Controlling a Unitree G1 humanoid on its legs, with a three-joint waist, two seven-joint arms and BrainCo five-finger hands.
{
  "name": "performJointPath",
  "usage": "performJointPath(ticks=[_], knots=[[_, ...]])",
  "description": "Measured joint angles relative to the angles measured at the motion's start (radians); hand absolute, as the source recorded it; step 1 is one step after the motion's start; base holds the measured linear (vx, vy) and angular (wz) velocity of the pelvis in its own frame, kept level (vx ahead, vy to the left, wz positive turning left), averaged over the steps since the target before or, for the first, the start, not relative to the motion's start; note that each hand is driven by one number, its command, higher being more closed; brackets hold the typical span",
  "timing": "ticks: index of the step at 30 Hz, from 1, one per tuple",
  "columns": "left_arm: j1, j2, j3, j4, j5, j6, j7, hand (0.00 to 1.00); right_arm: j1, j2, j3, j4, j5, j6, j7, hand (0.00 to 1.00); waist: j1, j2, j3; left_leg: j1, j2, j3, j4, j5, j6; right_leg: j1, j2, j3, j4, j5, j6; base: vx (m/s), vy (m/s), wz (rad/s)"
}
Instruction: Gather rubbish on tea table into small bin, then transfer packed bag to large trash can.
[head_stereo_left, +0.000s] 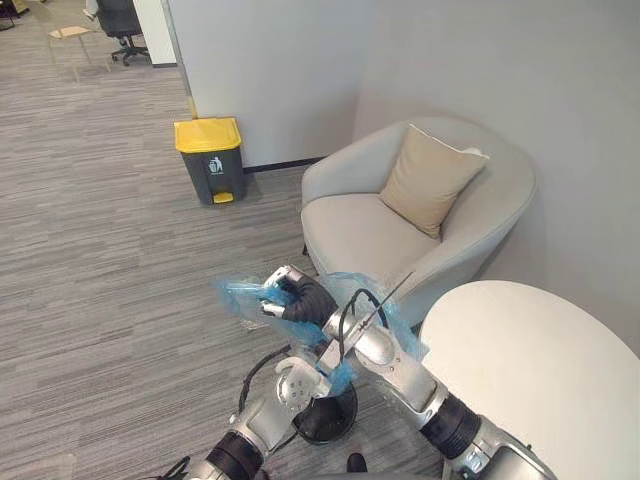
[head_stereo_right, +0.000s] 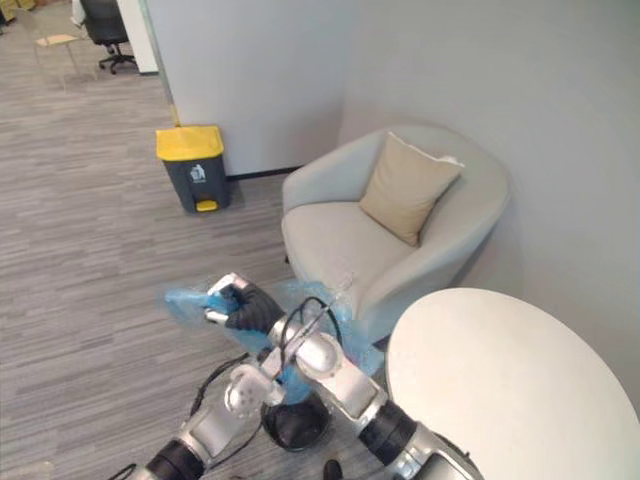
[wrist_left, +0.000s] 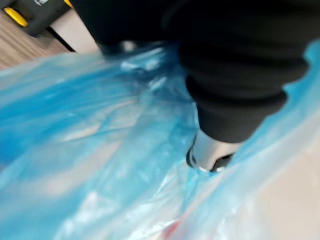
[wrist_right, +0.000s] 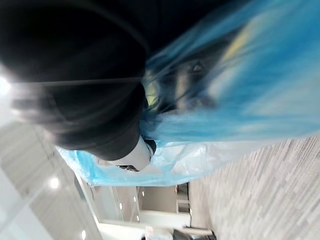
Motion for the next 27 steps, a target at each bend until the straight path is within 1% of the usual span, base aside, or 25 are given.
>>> performJointPath(ticks=[4, 5, 7, 8, 9, 10, 11, 13, 14, 16, 18, 20, 22, 23, 27], knots=[[0.002, 0.0, 0.069, 0.0, -0.03, 0.002, 0.004, 1.0, 0.06, -0.004, -0.048, 0.001, -0.021, -0.001, 0.0, 0.0, 0.0, 0.0, 0.0, -0.001, -0.001, 0.0, 0.0, 0.0, 0.0, 0.0, -0.001, 0.0, 0.0, -0.001, 0.002, 0.0, 0.0, 0.0], [0.006, 0.0, 0.097, 0.0, -0.055, 0.002, 0.008, 1.0, 0.086, -0.006, -0.066, 0.001, -0.058, -0.003, -0.005, 0.0, 0.0, 0.0, 0.0, -0.001, -0.001, 0.0, 0.0, 0.0, 0.0, 0.0, -0.001, 0.0, 0.0, -0.001, 0.002, 0.0, 0.0, 0.0], [0.015, 0.0, 0.119, 0.0, -0.086, 0.002, 0.022, 1.0, 0.108, -0.006, -0.083, 0.002, -0.081, -0.003, -0.006, 0.0, 0.0, 0.0, 0.0, -0.001, -0.001, 0.0, 0.0, 0.0, 0.0, -0.001, -0.001, 0.0, 0.0, -0.001, 0.003, 0.0, 0.0, 0.0], [0.032, 0.0, 0.145, 0.0, -0.12, 0.003, 0.024, 1.0, 0.121, -0.006, -0.098, 0.009, -0.116, -0.007, -0.009, 0.0, -0.002, 0.0, 0.0, -0.001, 0.0, 0.0, 0.0, 0.0, 0.0, -0.001, -0.001, 0.0, -0.001, -0.001, 0.004, 0.0, 0.0, 0.0], [0.037, 0.0, 0.15, 0.0, -0.125, 0.003, 0.024, 1.0, 0.122, -0.007, -0.099, 0.012, -0.123, -0.009, -0.01, 0.0, -0.002, 0.0, 0.0, -0.001, 0.0, 0.0, 0.0, 0.0, 0.0, -0.001, -0.001, 0.0, -0.001, -0.001, 0.004, 0.0, 0.0, 0.0], [0.048, 0.0, 0.159, 0.0, -0.147, 0.007, 0.025, 1.0, 0.126, -0.009, -0.105, 0.017, -0.161, -0.011, -0.017, 0.0, -0.004, -0.001, 0.001, -0.002, 0.0, 0.0, 0.0, -0.001, 0.0, -0.001, -0.001, 0.0, -0.001, -0.002, 0.004, 0.0, 0.0, 0.0], [0.052, 0.0, 0.162, 0.0, -0.152, 0.008, 0.025, 1.0, 0.13, -0.009, -0.109, 0.017, -0.167, -0.012, -0.018, 0.0, -0.004, -0.002, 0.001, -0.002, 0.0, 0.0, 0.0, -0.001, 0.0, -0.001, -0.001, 0.0, -0.001, -0.002, 0.004, 0.0, 0.0, 0.0], [0.069, 0.0, 0.194, 0.001, -0.169, 0.008, 0.026, 1.0, 0.14, -0.009, -0.137, 0.017, -0.238, -0.019, -0.021, 0.0, -0.004, -0.005, 0.003, -0.002, 0.0, 0.0, 0.0, -0.001, 0.0, -0.001, -0.001, 0.001, -0.001, -0.002, 0.005, 0.0, 0.0, 0.0], [0.072, 0.001, 0.203, 0.001, -0.176, 0.008, 0.028, 1.0, 0.14, -0.012, -0.144, 0.016, -0.252, -0.022, -0.025, 0.0, -0.004, -0.006, 0.003, -0.002, -0.001, 0.0, 0.0, -0.001, 0.0, -0.001, -0.001, 0.001, -0.001, -0.002, 0.005, 0.0, 0.0, 0.0], [0.084, 0.002, 0.235, 0.001, -0.177, 0.008, 0.032, 1.0, 0.151, -0.025, -0.187, 0.013, -0.347, -0.038, -0.048, 0.0, -0.004, -0.007, 0.003, -0.002, -0.001, 0.001, 0.0, -0.002, -0.001, -0.001, -0.001, 0.002, -0.003, -0.002, 0.005, 0.0, 0.0, 0.0], [0.095, 0.003, 0.265, 0.001, -0.177, 0.009, 0.041, 1.0, 0.161, -0.044, -0.22, 0.003, -0.404, -0.043, -0.064, 0.0, -0.003, -0.007, 0.003, -0.003, -0.001, 0.001, 0.0, -0.004, -0.004, -0.001, -0.001, 0.002, -0.004, -0.002, 0.005, 0.0, 0.0, 0.0], [0.121, 0.005, 0.299, 0.002, -0.177, 0.008, 0.041, 1.0, 0.19, -0.072, -0.264, -0.018, -0.476, -0.068, -0.093, 0.0, -0.001, -0.007, 0.003, -0.002, 0.0, 0.001, 0.0, -0.005, -0.005, -0.001, -0.001, 0.002, -0.008, -0.002, 0.005, 0.0, 0.0, 0.0], [0.137, 0.006, 0.314, 0.019, -0.177, 0.008, 0.041, 1.0, 0.216, -0.096, -0.293, -0.046, -0.521, -0.077, -0.105, 0.0, 0.0, -0.007, 0.003, -0.004, 0.0, 0.001, 0.0, -0.007, -0.007, 0.0, -0.001, 0.002, -0.012, -0.002, 0.005, 0.0, 0.0, 0.0], [0.152, 0.006, 0.33, 0.036, -0.177, 0.008, 0.04, 1.0, 0.228, -0.112, -0.309, -0.052, -0.554, -0.09, -0.12, 0.0, 0.0, -0.007, 0.003, -0.004, 0.0, 0.001, 0.0, -0.008, -0.008, 0.0, 0.0, 0.002, -0.014, -0.002, 0.005, 0.0, 0.0, 0.0], [0.181, 0.002, 0.369, 0.096, -0.178, 0.009, 0.039, 1.0, 0.283, -0.117, -0.362, -0.049, -0.59, -0.106, -0.139, 0.0, 0.002, -0.006, 0.004, -0.006, 0.001, 0.001, 0.0, -0.008, -0.008, 0.0, 0.0, 0.001, -0.015, 0.0, 0.008, 0.0, 0.0, 0.0]])
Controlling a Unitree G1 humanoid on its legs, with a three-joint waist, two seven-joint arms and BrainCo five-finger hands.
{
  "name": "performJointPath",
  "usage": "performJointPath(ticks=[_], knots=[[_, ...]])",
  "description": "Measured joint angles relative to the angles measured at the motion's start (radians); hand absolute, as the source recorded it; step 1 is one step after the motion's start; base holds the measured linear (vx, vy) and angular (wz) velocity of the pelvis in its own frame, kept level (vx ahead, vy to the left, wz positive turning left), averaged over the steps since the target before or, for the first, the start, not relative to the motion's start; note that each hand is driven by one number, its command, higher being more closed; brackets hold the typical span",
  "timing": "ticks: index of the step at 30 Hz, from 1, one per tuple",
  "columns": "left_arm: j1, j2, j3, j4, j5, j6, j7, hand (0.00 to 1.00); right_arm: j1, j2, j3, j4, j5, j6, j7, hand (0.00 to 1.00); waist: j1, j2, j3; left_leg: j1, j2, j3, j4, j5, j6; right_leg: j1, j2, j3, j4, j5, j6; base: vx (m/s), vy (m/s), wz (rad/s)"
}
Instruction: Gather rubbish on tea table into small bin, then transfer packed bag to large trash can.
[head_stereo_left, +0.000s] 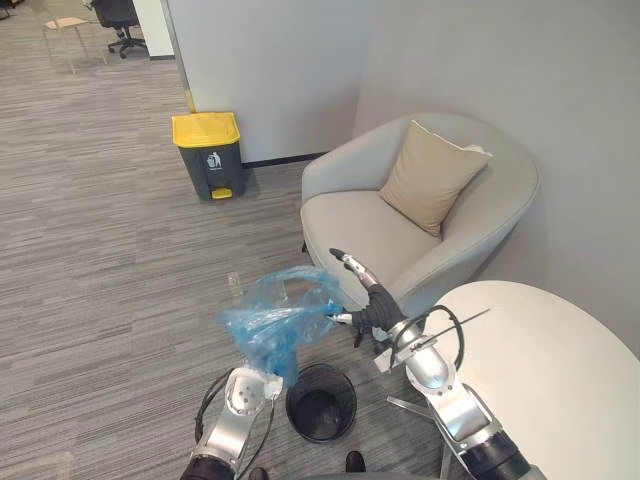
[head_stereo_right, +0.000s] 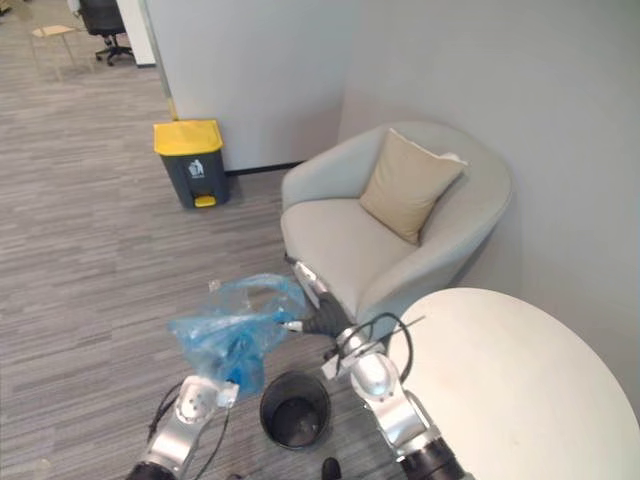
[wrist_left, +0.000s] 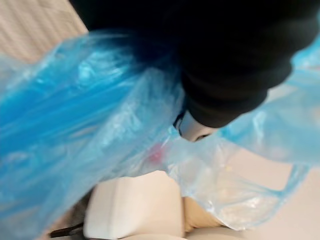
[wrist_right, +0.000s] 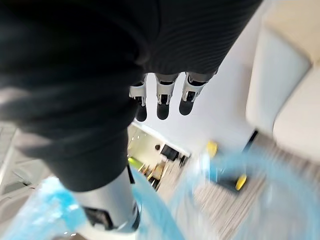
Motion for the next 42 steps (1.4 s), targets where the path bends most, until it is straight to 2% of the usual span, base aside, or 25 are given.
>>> performJointPath(ticks=[3, 6, 9, 13, 16, 20, 23, 28, 30, 31, 32, 33, 34, 35, 36, 37, 39, 42], knots=[[0.018, -0.002, 0.042, 0.049, -0.015, 0.001, 0.0, 1.0, 0.045, 0.05, -0.055, 0.053, 0.002, -0.003, -0.01, 0.0, 0.0, 0.004, 0.005, 0.0, -0.005, -0.001, 0.0, -0.002, 0.001, 0.004, 0.003, -0.004, -0.002, -0.001, 0.001, 0.0, 0.0, 0.0], [0.029, -0.015, 0.098, 0.102, -0.053, 0.002, 0.0, 1.0, 0.058, 0.129, -0.118, 0.23, 0.046, 0.008, -0.016, 0.0, 0.001, 0.011, 0.012, 0.006, -0.008, -0.001, 0.0, -0.007, 0.005, 0.011, 0.002, -0.007, -0.005, -0.004, -0.001, 0.0, 0.001, 0.02], [0.052, -0.03, 0.147, 0.158, -0.128, 0.004, -0.002, 1.0, 0.064, 0.178, -0.162, 0.428, 0.129, 0.045, -0.01, 0.0, 0.004, 0.02, 0.02, 0.01, -0.012, -0.004, 0.0, -0.02, -0.005, 0.025, -0.003, -0.011, -0.02, -0.005, -0.002, 0.02, 0.018, 0.05], [0.069, -0.053, 0.214, 0.263, -0.208, 0.015, -0.024, 1.0, 0.066, 0.218, -0.236, 0.674, 0.207, 0.083, 0.003, 0.0, 0.016, 0.034, 0.037, 0.03, -0.015, -0.004, 0.0, -0.029, -0.001, 0.046, -0.007, -0.015, -0.021, -0.011, 0.004, 0.04, 0.012, 0.01], [0.078, -0.06, 0.218, 0.315, -0.223, 0.02, -0.042, 1.0, 0.068, 0.231, -0.283, 0.792, 0.212, 0.097, 0.0, 0.0, 0.021, 0.039, 0.048, 0.048, -0.017, -0.01, 0.0, -0.033, 0.005, 0.067, -0.009, -0.025, -0.021, -0.017, 0.006, 0.06, 0.007, 0.05], [0.078, -0.071, 0.218, 0.375, -0.235, 0.02, -0.049, 1.0, 0.073, 0.233, -0.319, 0.88, 0.24, 0.106, -0.017, 0.0, 0.024, 0.038, 0.056, 0.051, -0.021, -0.027, 0.001, -0.033, 0.006, 0.078, -0.014, -0.036, -0.018, -0.019, 0.004, 0.05, 0.011, 0.14], [0.079, -0.088, 0.224, 0.407, -0.234, 0.021, -0.062, 1.0, 0.072, 0.233, -0.326, 0.882, 0.263, 0.113, -0.035, 0.0, 0.025, 0.037, 0.088, 0.067, -0.025, -0.012, 0.001, -0.035, 0.008, 0.087, -0.018, -0.03, -0.012, -0.019, 0.006, 0.01, 0.021, -0.08], [0.059, -0.1, 0.236, 0.41, -0.234, 0.021, -0.062, 1.0, 0.059, 0.261, -0.323, 0.87, 0.279, 0.114, -0.043, 0.0, 0.033, 0.035, 0.115, 0.059, -0.029, 0.037, 0.006, -0.038, 0.012, 0.028, -0.018, 0.015, 0.043, -0.026, 0.014, -0.04, 0.025, -0.29], [0.053, -0.101, 0.235, 0.408, -0.234, 0.021, -0.063, 1.0, 0.062, 0.278, -0.316, 0.871, 0.279, 0.116, -0.05, 0.0, 0.033, 0.023, 0.119, 0.045, -0.03, 0.06, 0.024, -0.043, 0.028, -0.002, -0.027, 0.016, 0.085, -0.032, 0.022, -0.07, 0.028, -0.11], [0.042, -0.113, 0.242, 0.405, -0.234, 0.021, -0.062, 1.0, 0.061, 0.287, -0.316, 0.869, 0.279, 0.118, -0.055, 0.0, 0.037, 0.021, 0.126, 0.011, -0.006, 0.057, 0.058, -0.062, 0.053, -0.019, -0.027, 0.012, 0.121, -0.045, 0.026, -0.06, 0.018, -0.03], [0.034, -0.119, 0.255, 0.403, -0.234, 0.02, -0.061, 1.0, 0.058, 0.295, -0.316, 0.869, 0.278, 0.121, -0.059, 0.0, 0.043, 0.034, 0.136, -0.005, 0.008, 0.057, 0.081, -0.065, 0.057, -0.071, -0.024, -0.02, 0.29, -0.113, 0.001, -0.05, -0.024, 0.18], [0.031, -0.119, 0.255, 0.397, -0.234, 0.02, -0.061, 1.0, 0.063, 0.304, -0.316, 0.869, 0.278, 0.123, -0.062, 0.0, 0.043, 0.029, 0.134, -0.02, 0.02, 0.038, 0.114, -0.073, 0.063, -0.112, -0.032, -0.048, 0.509, -0.182, -0.007, 0.0, -0.07, 0.5], [0.037, -0.117, 0.256, 0.381, -0.234, 0.02, -0.061, 1.0, 0.07, 0.311, -0.316, 0.869, 0.279, 0.123, -0.064, 0.0, 0.043, 0.016, 0.128, -0.03, 0.021, 0.0, 0.144, -0.076, 0.066, -0.1, -0.055, -0.06, 0.657, -0.216, 0.012, 0.04, -0.103, 0.68], [0.042, -0.115, 0.256, 0.377, -0.234, 0.02, -0.061, 1.0, 0.072, 0.312, -0.316, 0.869, 0.279, 0.123, -0.065, 0.0, 0.046, 0.006, 0.123, -0.035, 0.018, -0.018, 0.165, -0.075, 0.066, -0.078, -0.072, -0.06, 0.701, -0.221, 0.016, 0.04, -0.209, 0.85], [0.044, -0.107, 0.257, 0.372, -0.234, 0.02, -0.061, 1.0, 0.064, 0.31, -0.316, 0.87, 0.279, 0.123, -0.069, 0.0, 0.06, -0.018, 0.111, -0.081, 0.011, -0.044, 0.229, -0.069, 0.057, -0.049, -0.076, -0.06, 0.675, -0.24, 0.04, 0.01, -0.173, 0.6], [0.039, -0.11, 0.257, 0.371, -0.234, 0.02, -0.061, 1.0, 0.058, 0.308, -0.316, 0.87, 0.279, 0.123, -0.069, 0.0, 0.063, -0.01, 0.115, -0.083, 0.014, -0.051, 0.232, -0.069, 0.057, -0.051, -0.069, -0.063, 0.667, -0.24, 0.041, -0.03, -0.153, 0.42], [0.037, -0.129, 0.256, 0.371, -0.234, 0.02, -0.061, 1.0, 0.04, 0.287, -0.326, 0.871, 0.279, 0.122, -0.078, 0.0, 0.08, 0.032, 0.111, -0.091, 0.035, -0.06, 0.227, -0.057, 0.048, -0.005, -0.036, -0.06, 0.574, -0.252, 0.027, -0.08, -0.065, 0.03], [0.035, -0.14, 0.25, 0.371, -0.235, 0.02, -0.06, 1.0, -0.013, 0.268, -0.314, 0.871, 0.279, 0.122, -0.086, 0.0, 0.087, 0.059, 0.108, -0.171, 0.036, -0.06, 0.223, -0.012, 0.044, 0.002, -0.028, -0.062, 0.439, -0.293, -0.004, -0.14, -0.082, 0.01]])
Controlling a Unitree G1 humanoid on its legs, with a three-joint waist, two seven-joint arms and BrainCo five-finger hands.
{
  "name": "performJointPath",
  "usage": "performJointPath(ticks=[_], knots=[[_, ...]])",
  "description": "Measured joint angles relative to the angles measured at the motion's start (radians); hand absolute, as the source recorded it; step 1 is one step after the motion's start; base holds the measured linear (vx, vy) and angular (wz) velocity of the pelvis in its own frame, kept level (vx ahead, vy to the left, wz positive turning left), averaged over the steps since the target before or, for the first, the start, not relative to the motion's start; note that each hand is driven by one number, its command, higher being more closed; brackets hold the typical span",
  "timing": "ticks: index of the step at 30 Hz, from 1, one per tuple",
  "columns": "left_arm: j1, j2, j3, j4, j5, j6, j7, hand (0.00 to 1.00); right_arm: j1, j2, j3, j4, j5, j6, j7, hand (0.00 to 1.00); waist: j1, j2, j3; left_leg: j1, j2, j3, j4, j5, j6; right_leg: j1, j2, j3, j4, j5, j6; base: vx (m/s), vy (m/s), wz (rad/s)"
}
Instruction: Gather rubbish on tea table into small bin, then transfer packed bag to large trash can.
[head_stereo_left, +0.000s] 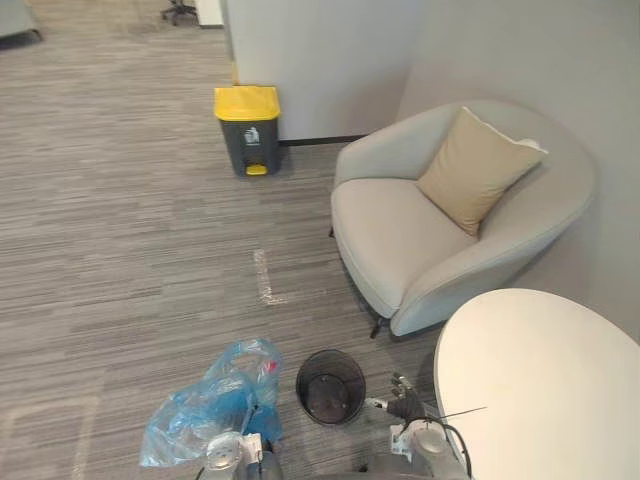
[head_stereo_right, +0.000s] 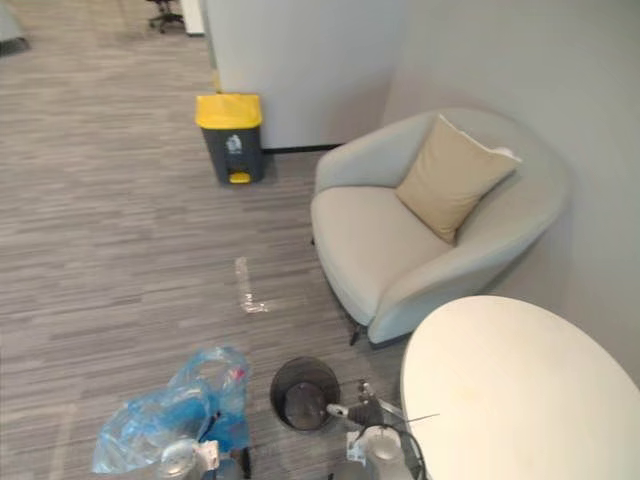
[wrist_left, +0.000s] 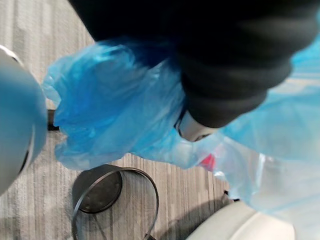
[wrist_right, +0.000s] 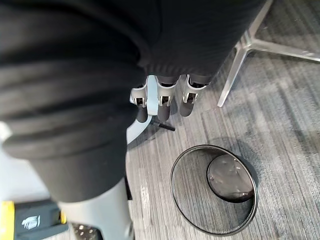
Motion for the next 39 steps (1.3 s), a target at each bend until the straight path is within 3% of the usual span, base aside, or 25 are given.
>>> performJointPath(ticks=[3, 4, 5, 6, 7, 8, 11, 13, 14, 15, 18, 21, 23, 25, 26, 27, 28, 29, 30, 31, 32, 34, 37, 38, 39], knots=[[-0.032, -0.005, -0.04, -0.001, 0.0, 0.0, 0.001, 1.0, -0.026, -0.009, -0.002, -0.001, 0.004, -0.001, -0.014, 0.0, -0.016, 0.027, 0.033, -0.077, 0.003, -0.06, -0.007, 0.065, -0.016, -0.002, 0.009, -0.061, -0.083, -0.028, -0.024, -0.27, -0.098, 0.52], [-0.037, -0.007, -0.053, -0.003, 0.0, 0.001, 0.0, 1.0, -0.022, -0.015, -0.002, -0.001, 0.005, 0.001, -0.019, 0.0, -0.023, 0.046, 0.045, -0.082, 0.005, -0.092, -0.045, 0.12, -0.03, -0.005, 0.013, -0.096, -0.082, -0.022, -0.034, -0.43, -0.062, 0.87], [-0.04, -0.017, -0.062, -0.005, 0.0, 0.002, 0.0, 1.0, -0.003, -0.011, -0.014, 0.001, 0.005, 0.004, -0.022, 0.0, -0.029, 0.038, 0.051, -0.072, 0.003, -0.076, -0.06, 0.11, -0.039, -0.013, -0.008, -0.152, -0.082, -0.016, -0.051, -0.36, -0.041, 0.88], [-0.037, -0.021, -0.065, -0.005, 0.0, 0.003, 0.0, 1.0, 0.0, -0.008, -0.023, 0.001, 0.005, 0.008, -0.024, 0.0, -0.029, 0.034, 0.054, -0.077, -0.002, -0.05, -0.015, 0.077, -0.011, -0.016, -0.023, -0.169, -0.079, -0.013, -0.054, -0.38, 0.01, 0.8], [-0.037, -0.022, -0.066, -0.008, 0.001, 0.006, -0.001, 1.0, -0.003, -0.005, -0.044, -0.002, 0.008, 0.012, -0.031, 0.0, -0.03, 0.015, 0.064, -0.088, -0.015, 0.013, 0.114, -0.001, 0.031, -0.024, -0.061, -0.189, -0.076, -0.003, -0.053, -0.26, 0.013, 0.74], [-0.03, -0.022, -0.064, -0.024, 0.001, 0.009, 0.0, 1.0, -0.003, -0.008, -0.051, -0.005, 0.013, 0.012, -0.033, 0.0, -0.036, 0.002, 0.071, -0.084, -0.008, 0.075, 0.24, -0.092, 0.037, -0.029, -0.089, -0.207, -0.095, 0.019, -0.05, -0.31, 0.035, 0.68], [-0.027, -0.024, -0.064, -0.039, 0.001, 0.009, -0.001, 1.0, 0.011, -0.019, -0.055, -0.003, 0.018, 0.012, -0.035, 0.0, -0.042, 0.021, 0.058, -0.033, 0.056, 0.14, 0.344, -0.213, 0.006, -0.038, -0.099, -0.251, -0.151, 0.076, -0.027, -0.14, 0.137, 0.56], [-0.032, -0.016, -0.065, -0.025, 0.002, 0.021, -0.001, 1.0, 0.014, -0.015, -0.077, 0.001, 0.018, 0.021, -0.034, 0.0, -0.051, 0.039, 0.051, 0.023, 0.055, 0.17, 0.227, -0.26, -0.029, -0.034, -0.088, -0.279, -0.192, 0.116, 0.014, -0.11, 0.256, 0.49], [-0.035, -0.003, -0.072, -0.014, 0.003, 0.025, -0.001, 1.0, 0.014, 0.004, -0.085, 0.002, 0.018, 0.026, -0.034, 0.0, -0.051, 0.018, 0.046, 0.035, 0.024, 0.168, 0.167, -0.238, -0.033, -0.028, -0.098, -0.278, -0.225, 0.141, 0.02, -0.07, 0.212, 0.52], [-0.022, 0.031, -0.085, 0.002, 0.004, 0.029, -0.002, 1.0, 0.019, 0.02, -0.09, 0.003, 0.018, 0.029, -0.034, 0.0, -0.069, -0.003, 0.034, 0.096, -0.053, 0.157, -0.003, -0.147, -0.01, 0.013, -0.114, -0.28, -0.326, 0.195, 0.02, -0.05, 0.136, 0.44], [-0.022, 0.048, -0.093, 0.002, 0.009, 0.028, 0.0, 1.0, 0.016, 0.011, -0.092, 0.019, 0.018, 0.029, -0.038, 0.0, -0.073, -0.005, 0.031, 0.111, -0.089, 0.131, -0.047, -0.121, 0.006, 0.048, -0.128, -0.281, -0.369, 0.223, 0.022, -0.06, 0.143, 0.38], [-0.02, 0.068, -0.091, 0.025, 0.021, 0.028, 0.0, 1.0, 0.003, 0.008, -0.09, 0.058, 0.017, 0.031, -0.044, 0.0, -0.068, 0.007, 0.027, 0.113, -0.109, 0.114, -0.065, -0.105, 0.022, 0.052, -0.137, -0.286, -0.371, 0.226, 0.017, -0.07, 0.073, 0.17], [-0.015, 0.077, -0.08, 0.047, 0.022, 0.027, 0.0, 1.0, -0.005, 0.005, -0.093, 0.097, 0.016, 0.034, -0.044, 0.0, -0.063, 0.008, 0.026, 0.121, -0.124, 0.113, -0.077, -0.106, 0.028, 0.049, -0.148, -0.293, -0.356, 0.21, 0.039, -0.05, 0.049, 0.07], [-0.001, 0.075, -0.071, 0.063, 0.021, 0.028, 0.0, 1.0, -0.008, 0.005, -0.108, 0.12, 0.016, 0.035, -0.044, 0.0, -0.064, 0.002, 0.029, 0.124, -0.134, 0.112, -0.065, -0.129, 0.034, 0.029, -0.174, -0.297, -0.291, 0.161, 0.052, -0.01, 0.042, 0.15], [-0.001, 0.08, -0.069, 0.06, 0.021, 0.027, 0.0, 1.0, -0.006, 0.007, -0.12, 0.122, 0.016, 0.036, -0.045, 0.0, -0.063, -0.017, 0.038, 0.12, -0.145, 0.112, -0.033, -0.145, 0.043, 0.02, -0.205, -0.299, -0.242, 0.13, 0.062, 0.07, 0.1, 0.4], [0.001, 0.084, -0.07, 0.062, 0.021, 0.027, 0.0, 1.0, 0.0, -0.005, -0.137, 0.123, 0.016, 0.036, -0.05, 0.0, -0.068, -0.021, 0.04, 0.092, -0.152, 0.108, 0.069, -0.202, 0.066, 0.023, -0.238, -0.317, -0.173, 0.103, 0.085, 0.1, 0.088, 0.44], [0.0, 0.084, -0.071, 0.062, 0.021, 0.027, 0.0, 1.0, 0.005, -0.011, -0.14, 0.122, 0.016, 0.036, -0.05, 0.0, -0.073, -0.013, 0.04, 0.083, -0.143, 0.093, 0.094, -0.235, 0.053, 0.026, -0.243, -0.32, -0.134, 0.098, 0.067, 0.09, 0.078, 0.51], [-0.003, 0.08, -0.07, 0.074, 0.021, 0.027, 0.001, 1.0, 0.014, -0.02, -0.142, 0.122, 0.013, 0.036, -0.049, 0.0, -0.073, -0.008, 0.049, 0.08, -0.142, 0.066, 0.139, -0.278, 0.054, -0.012, -0.266, -0.294, 0.016, 0.103, 0.026, 0.04, 0.072, 0.52], [-0.001, 0.081, -0.069, 0.086, 0.021, 0.027, 0.001, 1.0, 0.03, -0.017, -0.147, 0.122, 0.008, 0.037, -0.049, 0.0, -0.077, -0.004, 0.048, 0.09, -0.135, 0.038, 0.142, -0.288, 0.063, -0.097, -0.265, -0.22, 0.189, 0.163, -0.066, 0.07, 0.125, 0.57], [-0.002, 0.08, -0.056, 0.085, 0.021, 0.027, 0.0, 1.0, 0.035, -0.016, -0.163, 0.105, 0.005, 0.036, -0.047, 0.0, -0.082, 0.007, 0.047, 0.108, -0.127, 0.023, 0.136, -0.292, 0.064, -0.158, -0.24, -0.156, 0.285, 0.167, -0.081, 0.13, 0.121, 0.55], [-0.001, 0.082, -0.035, 0.097, 0.02, 0.029, 0.002, 1.0, 0.031, -0.01, -0.17, 0.11, -0.001, 0.031, -0.047, 0.0, -0.085, -0.001, 0.054, 0.126, -0.112, 0.001, 0.135, -0.302, 0.064, -0.204, -0.188, -0.115, 0.345, 0.121, -0.044, 0.22, 0.047, 0.44], [-0.004, 0.091, -0.026, 0.098, 0.019, 0.032, 0.001, 1.0, 0.036, 0.006, -0.171, 0.117, 0.0, 0.03, -0.047, 0.0, -0.083, -0.027, 0.053, 0.156, -0.104, -0.042, 0.129, -0.324, 0.061, -0.254, -0.105, -0.131, 0.304, 0.057, -0.022, 0.34, -0.022, 0.56], [-0.019, 0.078, -0.019, 0.102, 0.019, 0.036, 0.001, 1.0, 0.033, 0.004, -0.197, 0.12, 0.0, 0.03, -0.048, 0.0, -0.089, -0.022, 0.058, 0.201, -0.109, -0.067, 0.112, -0.359, 0.053, -0.285, -0.024, -0.142, 0.084, 0.081, -0.011, 0.33, -0.035, 0.39], [-0.021, 0.075, -0.015, 0.102, 0.019, 0.036, 0.001, 1.0, 0.036, 0.004, -0.206, 0.125, 0.0, 0.031, -0.048, 0.0, -0.093, -0.022, 0.057, 0.21, -0.114, -0.079, 0.113, -0.374, 0.048, -0.278, -0.007, -0.129, 0.023, 0.1, -0.022, 0.44, -0.089, 0.5], [-0.022, 0.072, -0.014, 0.102, 0.019, 0.035, 0.0, 1.0, 0.039, 0.002, -0.217, 0.134, 0.006, 0.031, -0.047, 0.0, -0.099, -0.023, 0.056, 0.233, -0.123, -0.093, 0.122, -0.398, 0.031, -0.282, 0.005, -0.116, -0.001, 0.129, -0.062, 0.49, -0.118, 0.54]])
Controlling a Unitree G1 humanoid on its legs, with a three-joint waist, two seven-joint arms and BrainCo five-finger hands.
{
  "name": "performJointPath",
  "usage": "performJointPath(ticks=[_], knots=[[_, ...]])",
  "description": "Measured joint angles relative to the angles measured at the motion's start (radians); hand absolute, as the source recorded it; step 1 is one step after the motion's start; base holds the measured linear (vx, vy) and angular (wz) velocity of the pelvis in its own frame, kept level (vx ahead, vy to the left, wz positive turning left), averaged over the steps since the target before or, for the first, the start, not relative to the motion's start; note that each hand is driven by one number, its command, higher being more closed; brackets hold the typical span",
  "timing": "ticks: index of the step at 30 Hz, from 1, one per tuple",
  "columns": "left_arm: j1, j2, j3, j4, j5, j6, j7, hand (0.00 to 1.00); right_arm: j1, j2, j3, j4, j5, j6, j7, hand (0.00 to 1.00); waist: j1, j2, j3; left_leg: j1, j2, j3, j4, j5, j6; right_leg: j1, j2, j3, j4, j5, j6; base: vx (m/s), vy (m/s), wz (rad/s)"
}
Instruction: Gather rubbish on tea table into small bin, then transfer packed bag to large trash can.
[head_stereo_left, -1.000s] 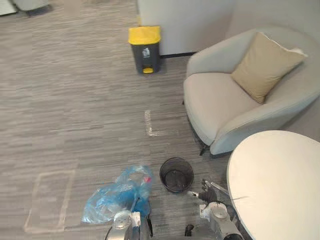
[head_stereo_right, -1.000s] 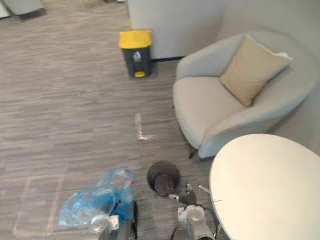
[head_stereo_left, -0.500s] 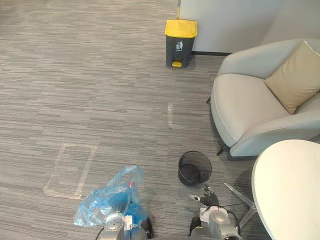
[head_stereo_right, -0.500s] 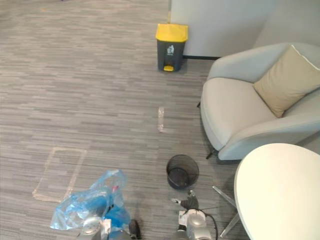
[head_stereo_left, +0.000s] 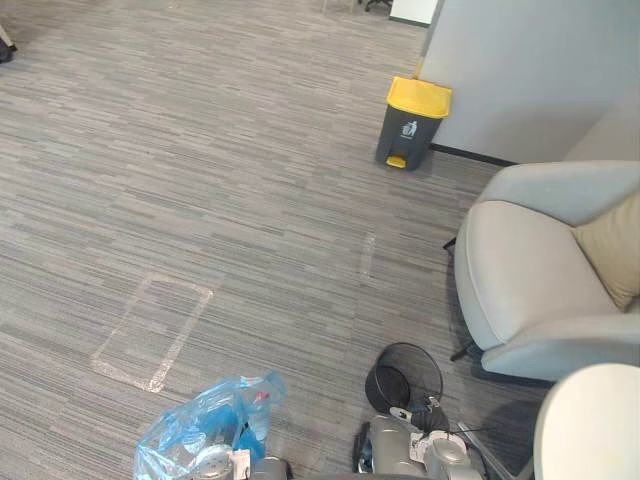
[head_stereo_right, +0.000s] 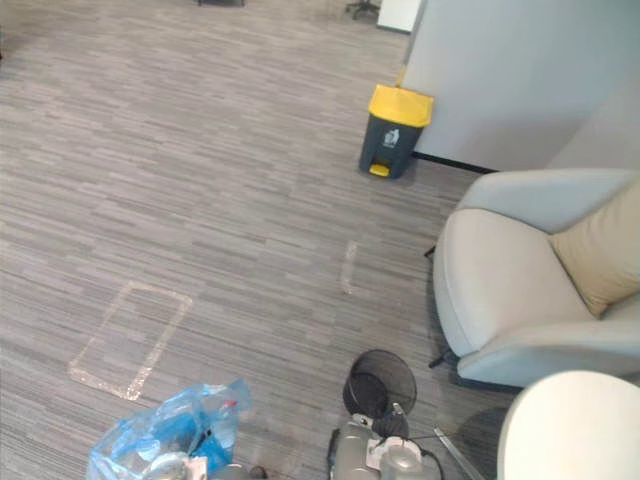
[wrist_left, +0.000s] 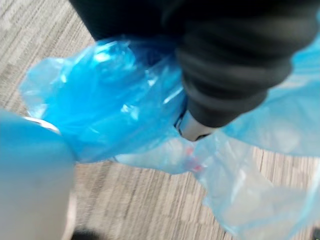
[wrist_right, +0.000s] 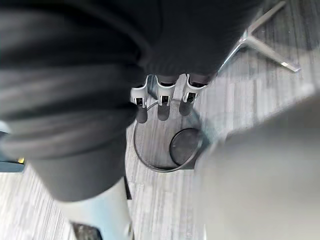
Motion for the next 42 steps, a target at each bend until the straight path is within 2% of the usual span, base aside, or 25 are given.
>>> performJointPath(ticks=[1, 3, 4, 5, 6, 8, 10, 13, 14, 15, 16, 17, 18, 21, 23, 26, 29, 30, 31, 32, 34, 37, 38, 40, 42], knots=[[0.004, -0.009, 0.005, 0.001, 0.001, 0.001, 0.0, 1.0, 0.004, 0.001, -0.014, -0.002, 0.004, 0.001, 0.0, 0.0, -0.004, -0.003, -0.007, 0.025, -0.002, -0.015, 0.002, -0.017, -0.009, 0.007, 0.012, 0.004, -0.002, 0.028, -0.022, 0.54, -0.146, 0.67], [-0.003, -0.04, 0.022, 0.0, 0.001, 0.003, 0.0, 1.0, 0.012, -0.005, -0.029, -0.021, 0.01, 0.0, -0.002, 0.0, -0.021, 0.052, -0.027, -0.018, 0.053, -0.033, 0.158, -0.031, -0.033, 0.05, 0.032, -0.05, 0.008, -0.013, -0.037, 0.58, -0.128, 0.71], [-0.01, -0.063, 0.034, -0.019, 0.002, 0.003, 0.0, 1.0, 0.012, -0.01, -0.025, -0.027, 0.01, 0.001, -0.001, 0.0, -0.019, 0.072, -0.023, -0.109, 0.092, -0.006, 0.388, 0.017, -0.064, 0.106, 0.051, -0.074, -0.027, -0.029, -0.049, 0.75, -0.172, 0.41], [-0.008, -0.079, 0.053, -0.027, 0.002, 0.003, 0.0, 1.0, 0.014, -0.009, -0.022, -0.032, 0.011, 0.003, -0.001, 0.0, -0.012, 0.082, -0.024, -0.153, 0.124, 0.017, 0.514, 0.077, -0.06, 0.148, 0.067, -0.072, -0.062, -0.032, -0.052, 0.71, -0.166, -0.09], [-0.007, -0.091, 0.069, -0.032, 0.001, 0.003, 0.0, 1.0, 0.016, 0.002, -0.015, -0.045, 0.014, 0.006, -0.003, 0.0, 0.008, 0.084, -0.02, -0.198, 0.183, 0.059, 0.663, 0.083, -0.059, 0.221, 0.088, -0.045, -0.111, -0.038, -0.063, 0.59, -0.103, -0.5], [-0.007, -0.099, 0.07, -0.055, 0.001, 0.003, -0.001, 1.0, 0.011, 0.02, -0.009, -0.057, 0.019, 0.009, -0.005, 0.0, 0.028, 0.068, -0.01, -0.242, 0.236, 0.131, 0.738, 0.065, -0.073, 0.339, 0.092, -0.007, -0.179, -0.041, -0.067, 0.52, -0.04, -0.63], [-0.017, -0.105, 0.071, -0.094, 0.001, 0.001, -0.002, 1.0, -0.001, 0.03, -0.011, -0.059, 0.035, 0.01, -0.007, 0.0, 0.035, 0.056, -0.004, -0.302, 0.259, 0.167, 0.685, 0.052, -0.054, 0.401, 0.08, 0.025, -0.221, -0.041, -0.067, 0.52, 0.058, -0.62], [-0.03, -0.111, 0.083, -0.1, 0.002, -0.004, -0.002, 1.0, -0.023, 0.05, -0.028, -0.074, 0.035, 0.012, -0.014, 0.0, 0.044, 0.05, 0.009, -0.353, 0.253, 0.171, 0.437, 0.058, -0.054, 0.46, 0.045, 0.066, -0.242, -0.046, -0.06, 0.34, 0.168, -0.57], [-0.033, -0.111, 0.081, -0.1, 0.002, -0.006, -0.002, 1.0, -0.013, 0.055, -0.031, -0.094, 0.035, 0.012, -0.015, 0.0, 0.045, 0.05, 0.009, -0.353, 0.226, 0.139, 0.291, 0.105, -0.052, 0.481, 0.025, 0.085, -0.238, -0.063, -0.031, 0.34, 0.291, -0.6], [-0.03, -0.115, 0.079, -0.097, 0.002, -0.007, -0.002, 1.0, -0.002, 0.054, -0.03, -0.107, 0.035, 0.009, -0.016, 0.0, 0.048, 0.071, -0.005, -0.345, 0.206, 0.076, 0.146, 0.19, -0.059, 0.49, 0.023, 0.111, -0.233, -0.09, 0.007, 0.39, 0.401, -0.75], [-0.028, -0.115, 0.08, -0.087, 0.002, -0.008, -0.002, 1.0, 0.003, 0.044, -0.03, -0.104, 0.035, 0.01, -0.015, 0.0, 0.058, 0.083, -0.009, -0.344, 0.199, 0.032, 0.124, 0.28, -0.081, 0.493, 0.023, 0.14, -0.227, -0.128, 0.047, 0.25, 0.303, -0.7], [-0.033, -0.098, 0.091, -0.072, 0.002, -0.005, 0.001, 1.0, 0.001, 0.061, -0.027, -0.089, 0.035, 0.017, -0.014, 0.0, 0.065, 0.048, -0.014, -0.336, 0.165, 0.064, 0.138, 0.239, -0.088, 0.489, -0.022, 0.158, -0.215, -0.152, 0.061, 0.3, 0.34, -0.47], [-0.043, -0.099, 0.09, -0.071, 0.002, -0.006, 0.0, 1.0, 0.009, 0.063, -0.021, -0.086, 0.033, 0.022, -0.01, 0.0, 0.064, 0.022, -0.024, -0.328, 0.141, 0.091, 0.138, 0.208, -0.066, 0.474, -0.052, 0.176, -0.187, -0.151, 0.06, 0.29, 0.292, -0.37], [-0.033, -0.118, 0.087, -0.064, 0.002, -0.004, 0.0, 1.0, 0.017, 0.07, -0.016, -0.087, 0.032, 0.024, -0.008, 0.0, 0.077, 0.021, -0.022, -0.224, 0.135, 0.19, 0.122, 0.138, -0.046, 0.376, -0.075, 0.243, 0.046, -0.094, 0.074, 0.31, 0.278, -0.83], [-0.026, -0.111, 0.085, -0.063, -0.001, -0.002, 0.001, 1.0, 0.006, 0.071, 0.002, -0.087, 0.031, 0.024, -0.007, 0.0, 0.082, 0.027, -0.018, -0.136, 0.136, 0.26, 0.086, 0.122, -0.037, 0.243, -0.083, 0.256, 0.307, -0.024, 0.136, 0.26, 0.169, -1.01], [-0.033, -0.103, 0.078, -0.041, -0.019, 0.005, 0.002, 1.0, 0.021, 0.069, 0.005, -0.085, 0.023, 0.024, -0.007, 0.0, 0.058, 0.024, -0.017, -0.025, 0.138, 0.304, 0.039, 0.077, -0.048, 0.092, -0.102, 0.113, 0.493, -0.062, 0.083, 0.31, 0.085, -0.4], [-0.051, -0.098, 0.078, 0.002, -0.021, 0.006, 0.002, 1.0, -0.004, 0.063, -0.012, -0.08, -0.009, 0.022, -0.008, 0.0, 0.028, 0.021, -0.013, 0.053, 0.145, 0.315, -0.019, 0.07, -0.061, -0.003, -0.089, -0.016, 0.362, -0.114, 0.062, 0.4, -0.058, 0.02], [-0.052, -0.096, 0.076, 0.015, -0.021, 0.006, 0.001, 1.0, -0.011, 0.061, -0.028, -0.063, -0.009, 0.02, -0.007, 0.0, 0.02, 0.025, -0.01, 0.089, 0.154, 0.315, -0.045, 0.066, -0.08, -0.017, -0.066, -0.05, 0.243, -0.101, 0.044, 0.45, -0.136, 0.16], [-0.052, -0.082, 0.066, 0.026, -0.022, 0.006, 0.001, 1.0, -0.028, 0.057, -0.031, -0.035, -0.009, 0.021, -0.007, 0.0, 0.019, 0.022, -0.01, 0.125, 0.154, 0.311, -0.065, 0.059, -0.095, -0.013, -0.045, -0.074, 0.083, -0.036, 0.032, 0.48, -0.143, 0.17], [-0.051, -0.059, 0.049, 0.029, -0.022, 0.005, 0.0, 1.0, -0.026, 0.056, -0.031, -0.012, -0.009, 0.019, -0.007, 0.0, 0.018, -0.003, -0.011, 0.15, 0.124, 0.279, -0.083, 0.055, -0.107, 0.003, -0.035, -0.067, -0.018, 0.091, -0.015, 0.52, -0.15, 0.04], [-0.065, -0.078, 0.054, 0.058, -0.022, 0.007, -0.001, 1.0, -0.05, 0.026, -0.044, -0.001, -0.011, 0.02, -0.003, 0.0, 0.023, 0.044, -0.008, 0.174, 0.172, 0.202, -0.068, 0.059, -0.117, 0.01, -0.001, -0.08, 0.048, 0.017, -0.05, 0.48, -0.131, -0.06], [-0.071, -0.09, 0.068, 0.052, -0.019, 0.005, -0.001, 1.0, -0.042, 0.017, -0.082, -0.006, -0.01, 0.023, -0.003, 0.0, 0.013, 0.081, 0.002, 0.061, 0.253, 0.083, 0.268, 0.11, -0.113, 0.09, 0.033, -0.114, 0.058, -0.082, -0.06, 0.57, -0.269, 0.15], [-0.07, -0.109, 0.092, 0.044, -0.019, 0.006, -0.002, 1.0, -0.03, 0.018, -0.075, -0.008, -0.009, 0.024, -0.004, 0.0, 0.016, 0.082, 0.006, -0.035, 0.288, 0.025, 0.507, 0.194, -0.12, 0.164, 0.051, -0.116, 0.014, -0.099, -0.068, 0.39, -0.145, -0.01], [-0.054, -0.111, 0.098, 0.008, -0.019, 0.005, -0.007, 1.0, -0.022, 0.031, -0.055, -0.008, -0.008, 0.025, -0.006, 0.0, 0.029, 0.07, 0.017, -0.132, 0.308, 0.019, 0.721, 0.173, -0.131, 0.269, 0.077, -0.094, -0.054, -0.115, -0.087, 0.44, -0.088, -0.36], [-0.043, -0.111, 0.098, -0.029, -0.019, 0.005, -0.006, 1.0, -0.026, 0.048, -0.041, -0.008, -0.008, 0.027, -0.008, 0.0, 0.039, 0.051, 0.025, -0.222, 0.307, 0.067, 0.762, 0.137, -0.11, 0.353, 0.08, -0.067, -0.115, -0.126, -0.083, 0.45, -0.029, -0.4]])
